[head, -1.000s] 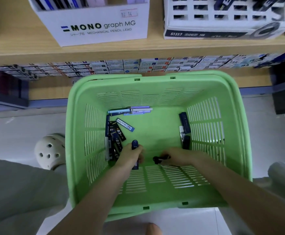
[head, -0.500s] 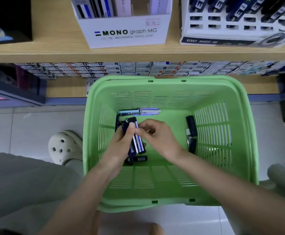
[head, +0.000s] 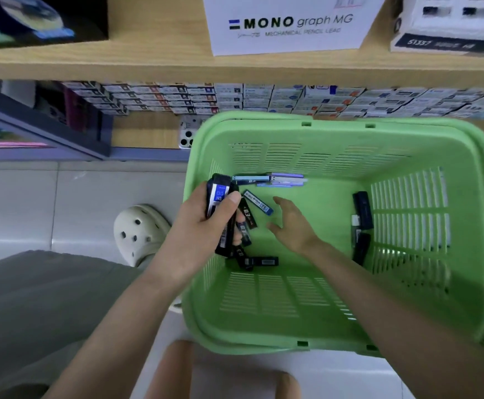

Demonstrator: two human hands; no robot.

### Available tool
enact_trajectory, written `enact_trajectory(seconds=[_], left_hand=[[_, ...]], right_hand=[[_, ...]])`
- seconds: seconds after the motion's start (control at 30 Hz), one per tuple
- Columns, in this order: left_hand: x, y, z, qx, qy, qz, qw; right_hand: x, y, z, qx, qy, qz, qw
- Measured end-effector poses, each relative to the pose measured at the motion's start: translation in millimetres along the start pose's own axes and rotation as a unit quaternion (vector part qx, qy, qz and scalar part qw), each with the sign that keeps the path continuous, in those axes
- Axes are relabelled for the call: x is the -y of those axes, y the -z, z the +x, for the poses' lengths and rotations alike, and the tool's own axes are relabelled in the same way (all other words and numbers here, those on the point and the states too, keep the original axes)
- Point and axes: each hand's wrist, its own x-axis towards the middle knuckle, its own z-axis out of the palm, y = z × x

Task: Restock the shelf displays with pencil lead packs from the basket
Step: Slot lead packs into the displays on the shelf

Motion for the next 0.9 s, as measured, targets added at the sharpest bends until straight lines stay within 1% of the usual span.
enact_trajectory(seconds=[0.1, 0.2, 0.3, 0.33, 0.47, 0.6, 0.7, 0.83, 0.9], left_hand=[[-4.0, 3.8, 1.7, 0.005, -0.002, 0.019, 1.000], [-8.3, 6.8, 3.2, -0.011, -0.005, 0.018, 1.000], [-11.1, 10.0, 3.5, -0.027, 0.009, -0.012, 1.000], [-10.9, 10.9, 3.9, -0.030, 0.011, -0.021, 0.999], [-11.5, 12.2, 4.8, -0.016, 0.006, -0.018, 1.000], [-10.7, 10.8, 5.9, -0.011, 0.008, -0.011, 1.000], [-10.1, 10.0, 5.5, -0.018, 0.008, -0.012, 1.000], [-6.9, 13.2, 1.8, -0.026, -0.013, 0.027, 0.999], [-3.6, 14.0, 2.1, -0.034, 0.018, 0.002, 0.999]], right_hand=[[3.2, -11.9, 17.6, 0.002, -0.006, -0.018, 1.000], [9.3, -28.1, 36.6, -0.001, -0.006, -0.032, 0.999], [19.8, -40.7, 40.6, 0.036, -0.068, 0.057, 0.995], [21.5, -46.9, 40.4, 0.045, -0.072, 0.082, 0.993], [17.3, -67.8, 40.9, 0.053, -0.050, 0.069, 0.995], [14.3, -68.6, 40.4, 0.093, -0.042, 0.049, 0.994], [19.3, -64.4, 31.1, 0.123, -0.042, 0.063, 0.990], [22.9, -42.8, 16.9, 0.125, -0.057, 0.083, 0.987], [25.5, -26.0, 10.0, 0.115, -0.061, 0.103, 0.986]])
